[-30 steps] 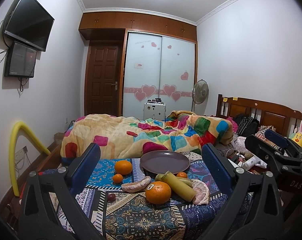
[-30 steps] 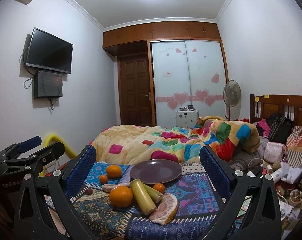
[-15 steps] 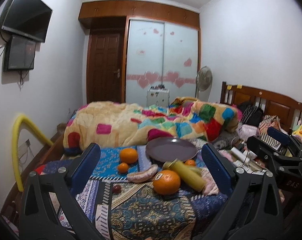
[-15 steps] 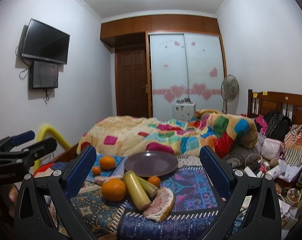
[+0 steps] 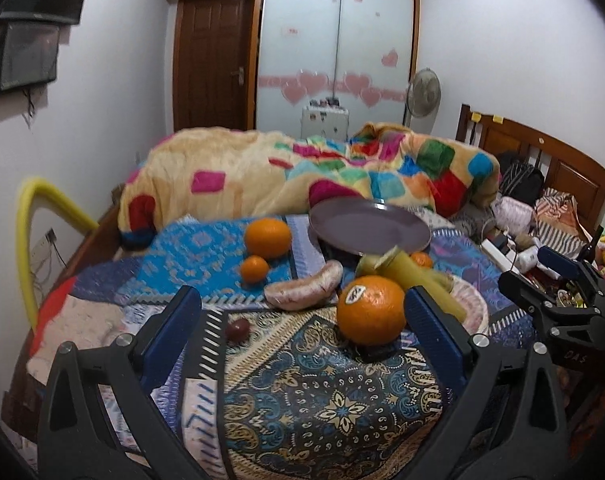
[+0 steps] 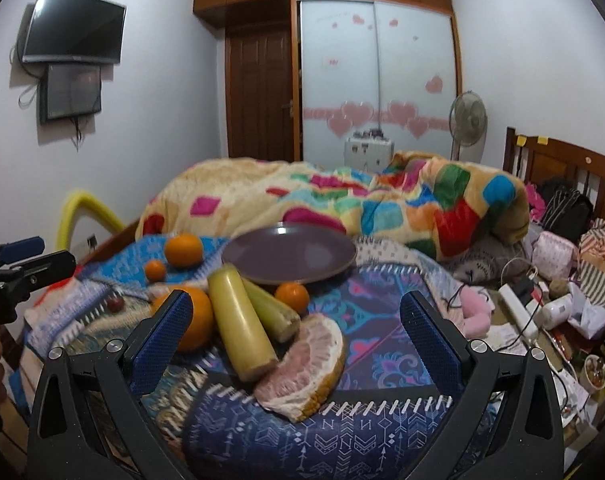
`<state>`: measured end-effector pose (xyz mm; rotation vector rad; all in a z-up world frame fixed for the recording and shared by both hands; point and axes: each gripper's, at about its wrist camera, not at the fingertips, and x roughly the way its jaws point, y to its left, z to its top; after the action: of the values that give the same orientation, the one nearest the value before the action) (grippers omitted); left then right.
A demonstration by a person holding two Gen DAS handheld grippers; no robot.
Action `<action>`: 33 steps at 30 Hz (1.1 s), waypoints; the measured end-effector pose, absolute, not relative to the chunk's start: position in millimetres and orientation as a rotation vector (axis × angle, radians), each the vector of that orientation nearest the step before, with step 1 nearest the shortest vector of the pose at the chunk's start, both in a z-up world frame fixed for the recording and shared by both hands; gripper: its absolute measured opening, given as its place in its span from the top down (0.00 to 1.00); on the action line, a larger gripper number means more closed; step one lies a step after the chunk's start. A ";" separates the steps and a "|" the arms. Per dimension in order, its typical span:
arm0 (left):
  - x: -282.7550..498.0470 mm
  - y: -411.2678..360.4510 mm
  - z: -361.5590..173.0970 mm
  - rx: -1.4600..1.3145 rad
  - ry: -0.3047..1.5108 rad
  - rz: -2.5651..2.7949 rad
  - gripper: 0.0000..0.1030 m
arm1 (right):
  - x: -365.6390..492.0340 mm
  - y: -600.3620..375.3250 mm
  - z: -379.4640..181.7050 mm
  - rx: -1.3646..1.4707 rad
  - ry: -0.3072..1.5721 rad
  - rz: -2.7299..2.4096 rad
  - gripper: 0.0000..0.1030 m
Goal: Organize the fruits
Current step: 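Lower left tool to the large orange while right tool lowers to yellow sugarcane, then grasp and lift the large orange with left tool while right grasps yellow sugarcane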
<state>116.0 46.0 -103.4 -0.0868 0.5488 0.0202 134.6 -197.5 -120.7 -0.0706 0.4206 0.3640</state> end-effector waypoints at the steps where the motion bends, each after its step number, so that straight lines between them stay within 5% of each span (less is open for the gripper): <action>1: 121.1 44.1 -107.7 -0.083 0.563 0.014 0.00 | 137.9 -196.0 -123.6 -0.077 0.430 0.363 0.00; 12: 157.1 22.1 -133.3 -0.057 0.664 -0.100 0.00 | 167.7 -182.2 -156.5 -0.145 0.559 0.476 0.02; 16: 167.2 13.7 -140.1 -0.039 0.693 -0.129 0.05 | 173.3 -180.5 -163.3 -0.139 0.602 0.529 0.23; 19: 176.6 11.1 -147.4 -0.068 0.738 -0.173 0.17 | 175.6 -180.0 -165.2 -0.114 0.625 0.584 0.33; 24: 186.7 4.8 -156.6 -0.067 0.766 -0.179 0.21 | 173.7 -172.7 -165.8 -0.131 0.634 0.627 0.49; 29: 192.7 5.2 -160.0 -0.080 0.778 -0.191 0.22 | 183.3 -169.8 -171.2 -0.117 0.671 0.668 0.56; 33: 199.9 3.2 -165.3 -0.102 0.807 -0.226 0.34 | 185.5 -168.7 -172.6 -0.120 0.670 0.669 0.56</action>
<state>199.9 3.2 -165.3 -0.1025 0.8072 -0.2263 185.5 -168.7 -172.6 -0.1199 0.6702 0.6690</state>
